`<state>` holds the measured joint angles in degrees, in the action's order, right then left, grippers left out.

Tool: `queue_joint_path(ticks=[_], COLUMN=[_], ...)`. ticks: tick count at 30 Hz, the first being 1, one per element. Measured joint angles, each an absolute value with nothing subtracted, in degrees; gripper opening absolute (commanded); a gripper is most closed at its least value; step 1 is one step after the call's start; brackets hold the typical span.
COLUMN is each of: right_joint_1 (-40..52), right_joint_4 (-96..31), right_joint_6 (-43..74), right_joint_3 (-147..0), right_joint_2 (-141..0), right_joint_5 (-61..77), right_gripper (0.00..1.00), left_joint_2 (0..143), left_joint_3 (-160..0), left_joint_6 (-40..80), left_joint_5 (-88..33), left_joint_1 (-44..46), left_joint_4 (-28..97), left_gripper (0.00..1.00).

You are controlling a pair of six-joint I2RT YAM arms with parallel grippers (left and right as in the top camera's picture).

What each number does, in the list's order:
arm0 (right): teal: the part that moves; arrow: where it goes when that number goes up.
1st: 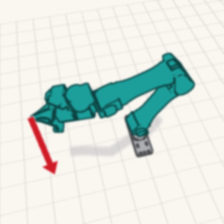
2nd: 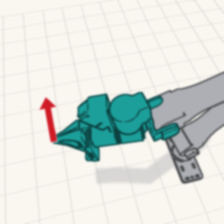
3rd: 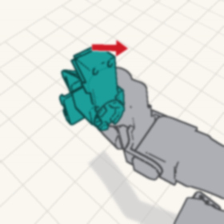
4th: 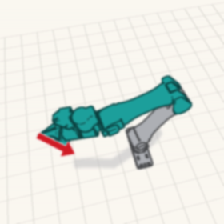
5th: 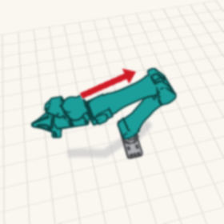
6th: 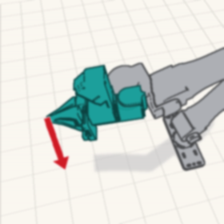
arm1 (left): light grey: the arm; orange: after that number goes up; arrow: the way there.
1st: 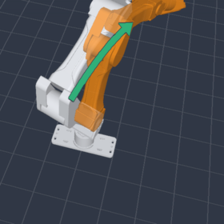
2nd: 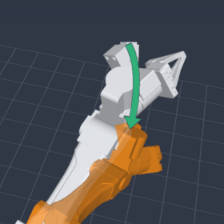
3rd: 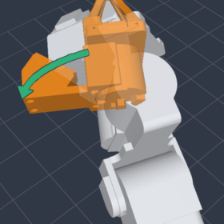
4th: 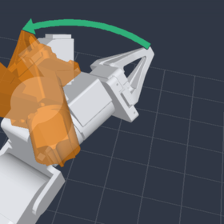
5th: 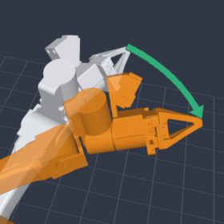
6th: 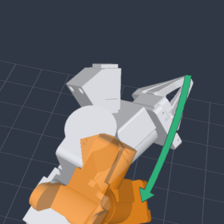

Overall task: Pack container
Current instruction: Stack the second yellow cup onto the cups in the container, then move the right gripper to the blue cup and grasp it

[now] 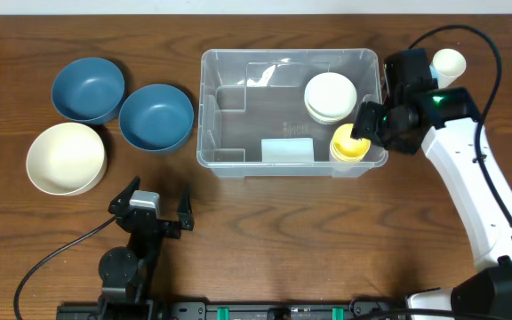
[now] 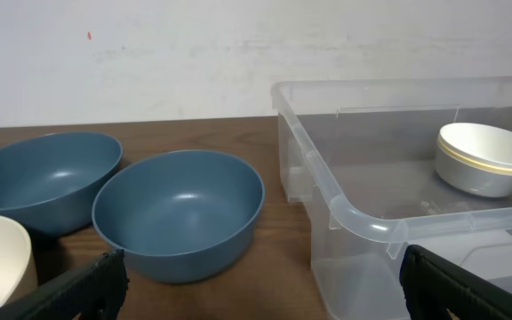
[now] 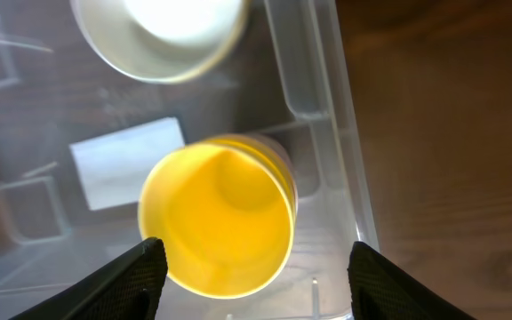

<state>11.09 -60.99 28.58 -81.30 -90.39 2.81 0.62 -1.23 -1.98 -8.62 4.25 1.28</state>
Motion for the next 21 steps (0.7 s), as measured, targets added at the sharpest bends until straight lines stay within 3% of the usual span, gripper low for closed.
queue_joint_path(ticks=[10, 21], right_joint_1=[4.8, -3.4], right_joint_4=[-53.2, -41.7], right_joint_6=[31.5, 36.0], right_joint_3=[-87.3, -87.6], right_joint_2=[-91.0, -106.2], right_joint_5=[-4.4, -8.4], right_gripper=[0.67, 0.7], left_joint_2=[0.6, 0.6], left_joint_3=[-1.2, -1.2], left_joint_6=[-2.0, -2.0], left_joint_5=[-8.6, -8.6], left_joint_1=[4.3, 4.3], left_joint_4=[1.3, 1.3], left_gripper=[0.98, 0.98])
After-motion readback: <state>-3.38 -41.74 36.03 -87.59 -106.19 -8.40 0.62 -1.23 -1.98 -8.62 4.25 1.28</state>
